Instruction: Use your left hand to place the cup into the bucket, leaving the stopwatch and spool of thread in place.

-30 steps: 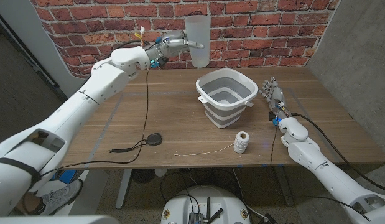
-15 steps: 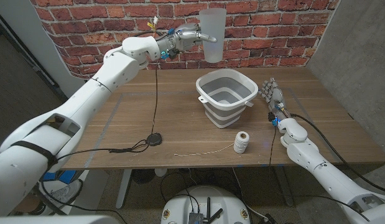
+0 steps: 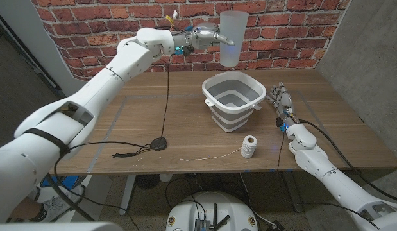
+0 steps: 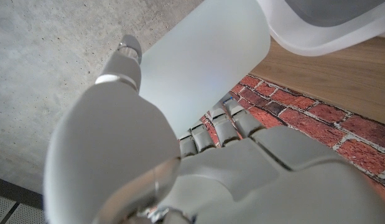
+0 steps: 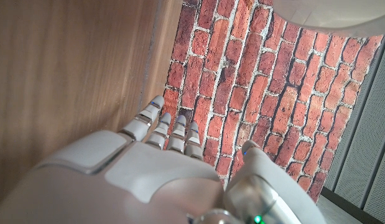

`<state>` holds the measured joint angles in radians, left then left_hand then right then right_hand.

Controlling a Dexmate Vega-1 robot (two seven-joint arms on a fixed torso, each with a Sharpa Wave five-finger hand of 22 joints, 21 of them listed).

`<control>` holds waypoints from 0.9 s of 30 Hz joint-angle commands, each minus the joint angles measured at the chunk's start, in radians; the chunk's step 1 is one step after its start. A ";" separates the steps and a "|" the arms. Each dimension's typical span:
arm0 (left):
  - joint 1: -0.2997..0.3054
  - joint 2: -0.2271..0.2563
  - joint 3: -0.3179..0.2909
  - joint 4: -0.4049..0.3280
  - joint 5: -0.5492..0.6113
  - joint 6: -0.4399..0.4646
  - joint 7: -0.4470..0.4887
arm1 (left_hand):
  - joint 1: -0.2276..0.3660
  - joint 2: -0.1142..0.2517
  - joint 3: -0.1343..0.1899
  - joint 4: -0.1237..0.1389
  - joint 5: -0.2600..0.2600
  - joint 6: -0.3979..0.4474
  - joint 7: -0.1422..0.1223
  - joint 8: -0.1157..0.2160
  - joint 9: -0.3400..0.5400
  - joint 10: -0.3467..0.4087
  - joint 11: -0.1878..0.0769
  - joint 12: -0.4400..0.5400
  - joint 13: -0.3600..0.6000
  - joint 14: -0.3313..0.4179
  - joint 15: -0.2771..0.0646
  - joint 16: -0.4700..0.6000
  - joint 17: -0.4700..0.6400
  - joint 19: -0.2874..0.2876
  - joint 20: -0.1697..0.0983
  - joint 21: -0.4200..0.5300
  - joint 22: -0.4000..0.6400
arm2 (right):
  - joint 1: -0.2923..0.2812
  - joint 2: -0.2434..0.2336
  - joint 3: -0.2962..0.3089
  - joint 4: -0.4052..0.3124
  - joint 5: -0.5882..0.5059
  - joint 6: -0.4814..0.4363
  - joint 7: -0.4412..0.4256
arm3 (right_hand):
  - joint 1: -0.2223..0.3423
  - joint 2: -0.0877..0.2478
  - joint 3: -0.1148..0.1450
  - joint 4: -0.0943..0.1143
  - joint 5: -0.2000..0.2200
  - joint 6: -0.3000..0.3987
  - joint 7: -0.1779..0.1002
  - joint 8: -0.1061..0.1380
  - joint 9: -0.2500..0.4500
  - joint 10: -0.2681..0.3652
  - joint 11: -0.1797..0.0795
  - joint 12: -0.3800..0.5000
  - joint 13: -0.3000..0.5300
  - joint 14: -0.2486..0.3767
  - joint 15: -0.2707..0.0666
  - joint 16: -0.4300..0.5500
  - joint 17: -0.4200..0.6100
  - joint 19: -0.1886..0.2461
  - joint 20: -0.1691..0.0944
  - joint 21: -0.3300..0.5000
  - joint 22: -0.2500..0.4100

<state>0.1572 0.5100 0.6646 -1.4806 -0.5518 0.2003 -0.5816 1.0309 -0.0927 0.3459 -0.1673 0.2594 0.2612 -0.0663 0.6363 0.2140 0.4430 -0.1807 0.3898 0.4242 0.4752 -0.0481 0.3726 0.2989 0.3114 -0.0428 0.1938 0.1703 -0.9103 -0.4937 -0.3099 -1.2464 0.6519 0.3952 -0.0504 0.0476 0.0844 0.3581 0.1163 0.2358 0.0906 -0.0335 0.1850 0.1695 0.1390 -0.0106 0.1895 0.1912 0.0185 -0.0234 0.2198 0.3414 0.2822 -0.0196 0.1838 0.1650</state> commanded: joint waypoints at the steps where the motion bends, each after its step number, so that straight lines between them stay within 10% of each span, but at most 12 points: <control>1: -0.088 -0.066 0.071 0.121 0.060 -0.017 -0.099 | 0.067 0.118 0.006 0.005 0.009 0.016 0.002 0.008 0.001 0.021 -0.009 0.001 0.003 0.007 -0.175 -0.007 0.002 0.013 -0.094 0.008 0.003 | -0.006 0.003 0.006 0.008 0.011 0.008 0.007 | 0.007 0.060 0.002 -0.006 -0.003 0.009 -0.003 0.003 0.005 0.009 -0.001 0.008 0.002 0.005 0.002 0.008 0.002 -0.001 0.004 0.008 0.004; 27: -0.184 -0.184 0.183 0.310 0.158 -0.018 -0.256 | 0.065 0.122 0.007 0.004 0.018 0.020 0.000 0.009 0.000 0.027 -0.011 -0.005 0.010 0.007 -0.175 -0.016 -0.005 0.022 -0.093 0.009 0.004 | -0.016 0.005 0.020 0.022 0.026 0.031 0.020 | 0.005 0.060 0.001 -0.007 -0.006 0.011 -0.003 0.003 0.005 0.010 -0.001 0.008 0.002 0.004 0.002 0.011 0.004 0.000 0.004 0.008 0.005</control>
<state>0.0072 0.3662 0.8046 -1.2351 -0.4333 0.1721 -0.7632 1.0309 -0.0927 0.3463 -0.1669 0.2670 0.2713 -0.0728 0.6397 0.2140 0.4476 -0.1762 0.3850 0.4294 0.4789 -0.0441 0.3616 0.2914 0.3240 -0.0411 0.1977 0.1701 -0.9187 -0.4875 -0.2965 -1.2256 0.6730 0.4194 -0.0330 0.0477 0.0845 0.3581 0.1163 0.2358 0.0906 -0.0335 0.1850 0.1695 0.1390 -0.0106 0.1894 0.1912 0.0184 -0.0234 0.2256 0.3412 0.2821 -0.0196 0.1838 0.1650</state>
